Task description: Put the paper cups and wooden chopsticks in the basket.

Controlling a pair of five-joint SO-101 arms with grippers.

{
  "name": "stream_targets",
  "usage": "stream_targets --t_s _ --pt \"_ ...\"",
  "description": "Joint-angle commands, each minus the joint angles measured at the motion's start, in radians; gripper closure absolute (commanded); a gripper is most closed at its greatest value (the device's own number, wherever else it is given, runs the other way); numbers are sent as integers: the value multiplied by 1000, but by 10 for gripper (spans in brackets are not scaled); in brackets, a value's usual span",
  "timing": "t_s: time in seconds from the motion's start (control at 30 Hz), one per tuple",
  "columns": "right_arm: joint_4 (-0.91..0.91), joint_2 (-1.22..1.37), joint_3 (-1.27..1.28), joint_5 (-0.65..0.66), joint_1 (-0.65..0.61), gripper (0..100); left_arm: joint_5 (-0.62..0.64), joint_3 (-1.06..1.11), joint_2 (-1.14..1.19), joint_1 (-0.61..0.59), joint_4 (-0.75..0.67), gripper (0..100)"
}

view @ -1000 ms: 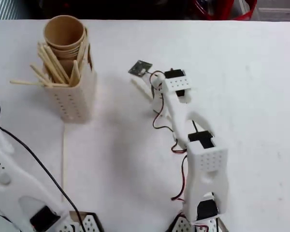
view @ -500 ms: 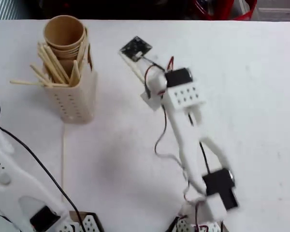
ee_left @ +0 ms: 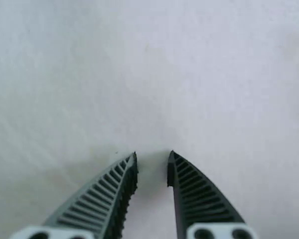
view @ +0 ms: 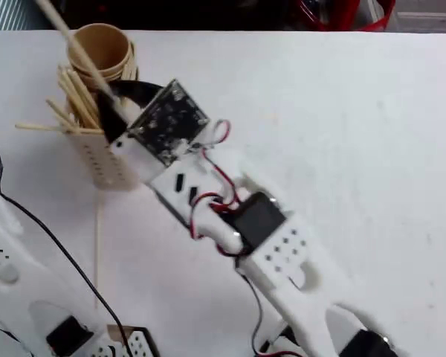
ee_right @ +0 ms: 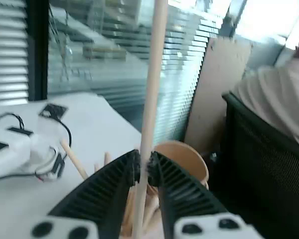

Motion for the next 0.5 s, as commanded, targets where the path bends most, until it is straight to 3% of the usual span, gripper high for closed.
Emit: stream_targets --t_s 0.0,0.27,0.47 --pt "-217 153 -72 -3 -25 981 6 64 130 22 -3 872" --pt "-214 486 -404 -6 -25 981 6 60 130 18 -3 872" --pt "-128 576 -488 -12 -25 980 6 60 130 18 -3 872"
